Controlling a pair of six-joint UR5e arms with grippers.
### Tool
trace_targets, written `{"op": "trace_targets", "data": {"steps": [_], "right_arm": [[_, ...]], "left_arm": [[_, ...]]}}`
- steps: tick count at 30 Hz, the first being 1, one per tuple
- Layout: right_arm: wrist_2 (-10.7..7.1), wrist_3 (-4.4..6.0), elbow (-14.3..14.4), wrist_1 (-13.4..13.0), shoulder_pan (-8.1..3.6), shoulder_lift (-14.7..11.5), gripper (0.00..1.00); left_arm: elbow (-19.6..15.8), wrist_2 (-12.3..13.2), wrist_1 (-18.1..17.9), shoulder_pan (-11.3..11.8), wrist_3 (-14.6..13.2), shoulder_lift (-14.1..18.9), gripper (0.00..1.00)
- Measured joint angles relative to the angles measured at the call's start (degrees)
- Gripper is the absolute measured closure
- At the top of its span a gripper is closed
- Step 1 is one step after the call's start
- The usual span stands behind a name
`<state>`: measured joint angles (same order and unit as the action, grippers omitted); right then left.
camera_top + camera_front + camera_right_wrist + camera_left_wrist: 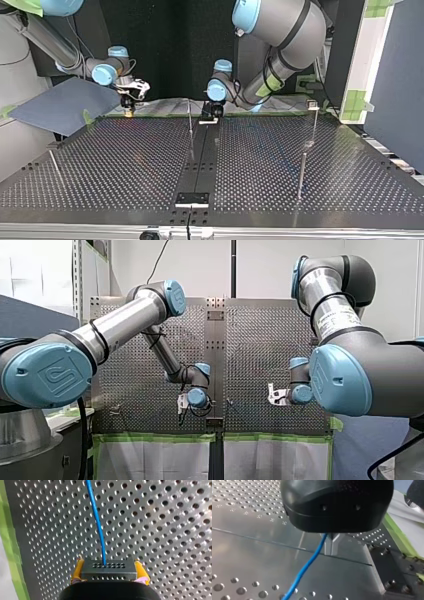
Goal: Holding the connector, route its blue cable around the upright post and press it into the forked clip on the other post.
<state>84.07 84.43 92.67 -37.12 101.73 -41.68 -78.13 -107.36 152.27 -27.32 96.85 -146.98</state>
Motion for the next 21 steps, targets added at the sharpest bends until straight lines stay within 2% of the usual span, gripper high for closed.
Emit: {"op": "trace_targets", "data": {"steps": [8, 13, 18, 21], "right_arm": [[4.47, -1.77, -0.6, -0.3, -0.49, 0.1, 1.0], [6.83, -2.23, -1.1, -0.6, -0.59, 0.2, 1.0], [9.24, -3.39, -1.7, -0.5, -0.63, 0.8, 1.0], [10.63, -3.72, -1.8, -0.4, -0.63, 1.2, 1.0]], "left_arm": [[0.1, 2.0, -0.4, 0.5, 2.3, 0.0, 1.0], [0.2, 3.3, -0.5, 1.0, 4.2, 0.0, 1.0], [0.3, 4.1, -0.9, 1.7, 5.6, 0.0, 1.0], [0.3, 4.4, -1.0, 2.0, 6.1, 0.0, 1.0]]}}
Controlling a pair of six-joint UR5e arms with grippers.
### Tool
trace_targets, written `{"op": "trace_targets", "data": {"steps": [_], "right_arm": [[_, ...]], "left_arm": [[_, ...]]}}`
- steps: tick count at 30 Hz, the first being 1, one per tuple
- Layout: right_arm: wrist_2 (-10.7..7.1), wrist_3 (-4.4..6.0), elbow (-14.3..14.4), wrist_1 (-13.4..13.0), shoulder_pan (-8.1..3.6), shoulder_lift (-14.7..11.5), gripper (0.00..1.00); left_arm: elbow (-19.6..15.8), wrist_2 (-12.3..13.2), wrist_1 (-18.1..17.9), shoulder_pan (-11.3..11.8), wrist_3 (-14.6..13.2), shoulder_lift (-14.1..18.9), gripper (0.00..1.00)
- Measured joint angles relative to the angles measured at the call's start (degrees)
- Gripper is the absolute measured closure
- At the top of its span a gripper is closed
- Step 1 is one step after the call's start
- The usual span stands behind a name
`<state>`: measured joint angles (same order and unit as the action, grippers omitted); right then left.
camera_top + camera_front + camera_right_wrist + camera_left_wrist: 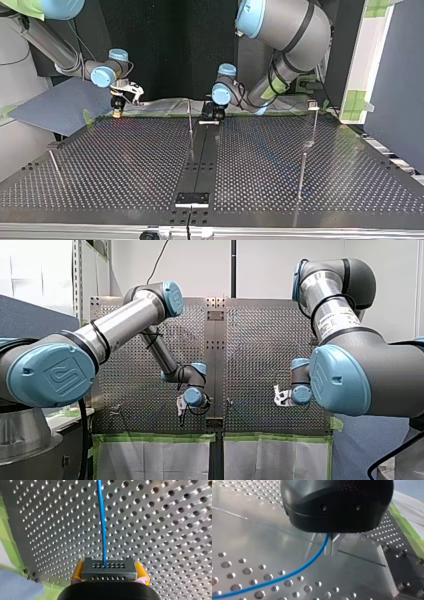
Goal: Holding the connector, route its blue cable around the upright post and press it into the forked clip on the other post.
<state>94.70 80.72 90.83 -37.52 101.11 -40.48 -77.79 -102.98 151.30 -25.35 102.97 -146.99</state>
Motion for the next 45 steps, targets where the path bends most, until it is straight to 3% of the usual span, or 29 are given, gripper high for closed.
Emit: {"op": "trace_targets", "data": {"steps": [8, 10, 14, 16, 17, 19, 20, 21, 26, 34, 39, 45], "right_arm": [[3.2, 0.02, -0.2, 0.4, 0.07, 0.2, 1.0], [3.07, 0.04, -0.2, 0.5, 0.08, 0.2, 1.0], [2.02, 0.07, -0.2, 0.7, 0.17, 0.3, 1.0], [1.48, 0.07, -0.2, 0.7, 0.23, 0.3, 1.0], [1.13, 0.07, -0.2, 0.7, 0.28, 0.3, 1.0], [0.7, 0.07, -0.2, 0.8, 0.33, 0.3, 1.0], [0.47, 0.07, -0.2, 1.0, 0.35, 0.3, 1.0], [0.32, 0.07, -0.2, 1.1, 0.36, 0.3, 1.0], [-0.21, 0.26, -0.2, 1.6, 0.42, 0.3, 1.0], [-0.95, 1.0, -0.2, 2.1, 0.61, 0.3, 1.0], [-1.25, 1.19, -0.2, 2.4, 0.82, 0.3, 1.0], [-1.84, 1.21, -0.2, 3.0, 0.96, 0.3, 1.0]], "left_arm": [[0.0, 1.3, 0.4, 0.3, 0.3, 0.0, 0.97], [0.0, 1.5, 0.9, 0.2, 0.0, 0.0, 0.78], [-0.1, 2.6, 2.3, -0.1, -1.4, 0.0, 0.73], [-0.1, 3.4, 3.2, -0.2, -2.3, 0.0, 0.49], [-0.1, 3.9, 3.6, -0.3, -2.7, 0.1, 0.49], [-0.1, 4.8, 4.6, -0.3, -3.7, 0.1, 0.18], [-0.1, 5.3, 5.1, -0.4, -4.2, 0.1, 0.18], [-0.1, 5.7, 5.5, -0.5, -4.6, 0.1, 0.0], [-0.1, 8.1, 8.0, -1.1, -7.1, 0.4, 0.0], [-1.9, 9.8, 10.7, -2.5, -10.5, 3.1, 0.0], [-4.1, 9.7, 10.0, -2.9, -10.0, 5.4, 0.0], [-7.0, 8.8, 12.0, -3.8, -10.7, 8.2, 0.0]]}}
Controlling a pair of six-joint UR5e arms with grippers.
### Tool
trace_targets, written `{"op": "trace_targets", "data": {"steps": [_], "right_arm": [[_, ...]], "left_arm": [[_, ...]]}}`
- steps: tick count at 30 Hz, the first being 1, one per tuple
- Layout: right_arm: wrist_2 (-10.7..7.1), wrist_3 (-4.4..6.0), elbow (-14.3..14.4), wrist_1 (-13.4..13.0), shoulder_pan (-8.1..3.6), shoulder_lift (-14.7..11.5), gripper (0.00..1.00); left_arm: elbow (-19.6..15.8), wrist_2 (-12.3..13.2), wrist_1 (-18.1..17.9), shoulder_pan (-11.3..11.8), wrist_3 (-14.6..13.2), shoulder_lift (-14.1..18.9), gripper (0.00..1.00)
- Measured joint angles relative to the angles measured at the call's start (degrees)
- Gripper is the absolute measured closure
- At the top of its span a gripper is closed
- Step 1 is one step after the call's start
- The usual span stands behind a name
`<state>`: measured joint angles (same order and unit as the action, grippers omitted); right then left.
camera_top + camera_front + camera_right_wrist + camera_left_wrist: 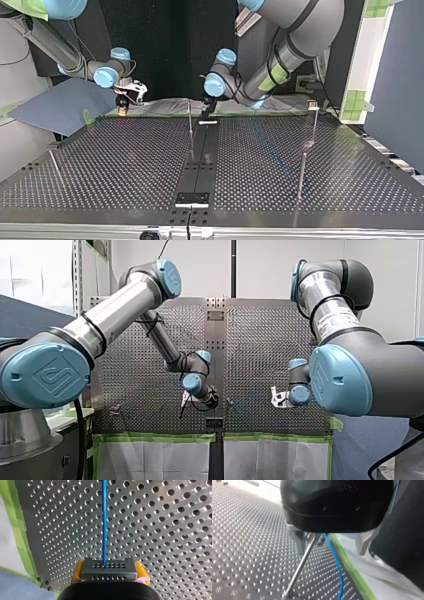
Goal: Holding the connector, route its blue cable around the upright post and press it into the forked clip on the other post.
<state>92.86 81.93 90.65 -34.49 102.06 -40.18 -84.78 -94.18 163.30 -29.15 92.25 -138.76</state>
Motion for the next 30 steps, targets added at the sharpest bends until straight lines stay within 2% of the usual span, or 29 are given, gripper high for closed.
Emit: {"op": "trace_targets", "data": {"steps": [5, 13, 17, 30], "right_arm": [[-0.11, 0.0, 0.0, 0.3, 0.02, 0.0, 1.0], [-0.18, 0.07, 0.0, 0.7, 0.04, 0.0, 1.0], [-0.4, 0.46, 0.0, 0.7, 0.06, 0.0, 1.0], [-0.78, 1.08, 0.0, 0.7, 0.03, 0.0, 1.0]], "left_arm": [[-2.0, -0.2, 1.3, -1.5, -0.6, 1.2, 0.0], [-2.4, -0.6, 1.3, -3.7, -0.8, 2.2, 0.0], [-2.4, -0.9, 0.7, -4.6, -0.8, 2.2, 0.0], [-2.5, -1.4, 0.4, -5.4, 0.0, 2.2, 0.0]]}}
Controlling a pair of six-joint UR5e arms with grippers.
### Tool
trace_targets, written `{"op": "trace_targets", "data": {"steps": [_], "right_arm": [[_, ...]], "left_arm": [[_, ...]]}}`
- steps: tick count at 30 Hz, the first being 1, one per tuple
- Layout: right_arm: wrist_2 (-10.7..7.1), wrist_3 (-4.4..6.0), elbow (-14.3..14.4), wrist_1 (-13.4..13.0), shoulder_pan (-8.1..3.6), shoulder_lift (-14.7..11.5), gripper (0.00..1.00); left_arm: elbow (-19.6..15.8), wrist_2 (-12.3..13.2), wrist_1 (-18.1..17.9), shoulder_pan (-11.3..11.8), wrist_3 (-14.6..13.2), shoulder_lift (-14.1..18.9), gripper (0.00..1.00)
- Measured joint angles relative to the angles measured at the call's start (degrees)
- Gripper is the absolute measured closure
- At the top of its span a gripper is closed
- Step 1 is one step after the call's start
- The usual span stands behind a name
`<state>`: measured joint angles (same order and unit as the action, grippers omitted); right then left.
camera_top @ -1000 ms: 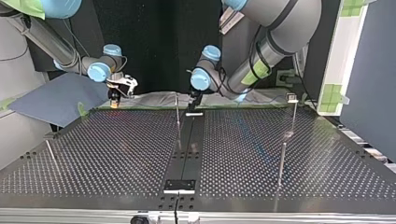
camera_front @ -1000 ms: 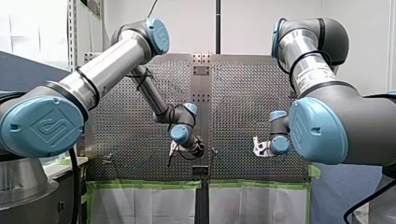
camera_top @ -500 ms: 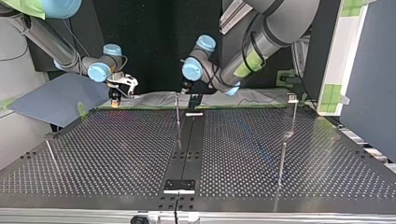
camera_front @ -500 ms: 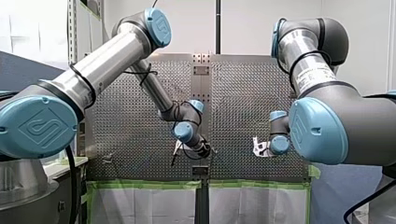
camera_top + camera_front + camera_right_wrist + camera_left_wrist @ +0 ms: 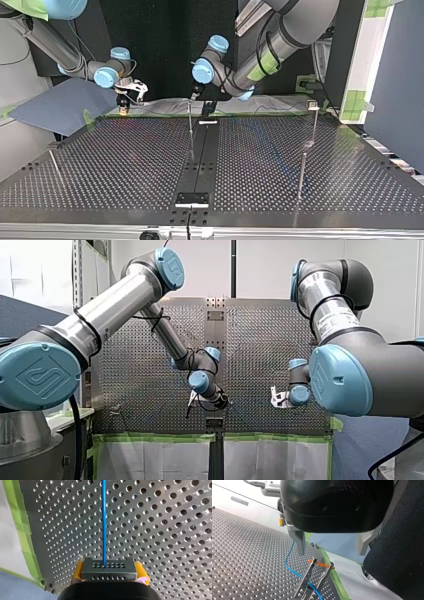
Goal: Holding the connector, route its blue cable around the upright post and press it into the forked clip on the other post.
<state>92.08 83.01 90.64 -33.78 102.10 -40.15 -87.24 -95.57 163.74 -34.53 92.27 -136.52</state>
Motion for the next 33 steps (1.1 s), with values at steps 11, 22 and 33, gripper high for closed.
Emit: {"op": "trace_targets", "data": {"steps": [11, 22, 33], "right_arm": [[-0.31, 0.17, 0.0, 0.0, 0.04, 0.0, 1.0], [-0.31, 0.17, 0.0, 0.2, 0.07, 0.0, 1.0], [-0.31, 0.2, 0.0, 0.2, 0.09, 0.0, 1.0]], "left_arm": [[0.0, -0.2, 0.0, 0.0, 0.8, 0.0, 0.0], [-0.3, -1.6, 0.0, -0.1, 0.8, 0.1, 0.0], [-4.6, -5.0, -3.7, -1.7, -0.5, 3.8, 0.0]]}}
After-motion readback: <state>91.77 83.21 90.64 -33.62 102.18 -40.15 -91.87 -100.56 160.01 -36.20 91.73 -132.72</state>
